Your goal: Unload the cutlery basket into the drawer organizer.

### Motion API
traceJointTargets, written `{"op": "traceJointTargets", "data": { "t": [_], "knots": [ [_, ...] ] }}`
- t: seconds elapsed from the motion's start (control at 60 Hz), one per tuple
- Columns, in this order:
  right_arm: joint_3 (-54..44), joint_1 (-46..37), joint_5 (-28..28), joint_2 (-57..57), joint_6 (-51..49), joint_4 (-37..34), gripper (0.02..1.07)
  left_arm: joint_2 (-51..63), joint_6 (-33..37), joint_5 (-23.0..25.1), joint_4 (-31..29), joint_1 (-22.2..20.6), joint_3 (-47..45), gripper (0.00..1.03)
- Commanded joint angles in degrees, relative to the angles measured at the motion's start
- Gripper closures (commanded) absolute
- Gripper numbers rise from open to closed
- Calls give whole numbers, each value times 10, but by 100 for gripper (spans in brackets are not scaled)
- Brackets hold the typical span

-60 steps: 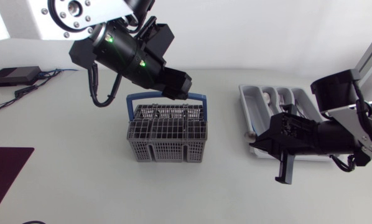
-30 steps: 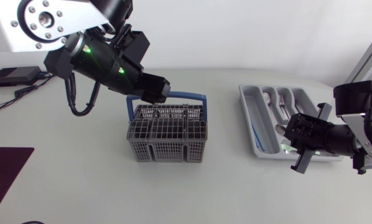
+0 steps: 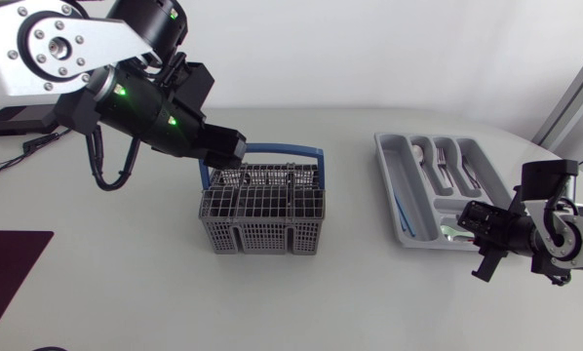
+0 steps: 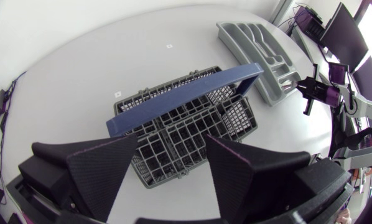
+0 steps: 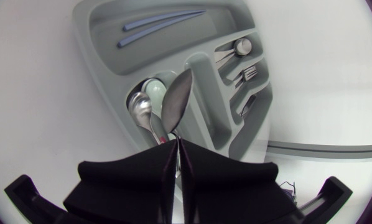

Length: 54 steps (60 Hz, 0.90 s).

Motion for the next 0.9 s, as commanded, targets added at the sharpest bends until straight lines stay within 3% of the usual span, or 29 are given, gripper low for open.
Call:
{"op": "traceJointTargets", "data": {
  "t": [0.0, 0.35, 0.883],
  "knots": [
    [-12, -7, 13, 25, -17, 24, 101, -13, -4, -4, 0, 6, -17, 7],
    [-30, 4, 83, 135, -18, 168, 101, -21, -4, -4, 1, 6, -19, 7],
    [-36, 31, 111, 146, -3, 184, 101, -35, -6, -4, 1, 6, -25, 7]
  ]
}}
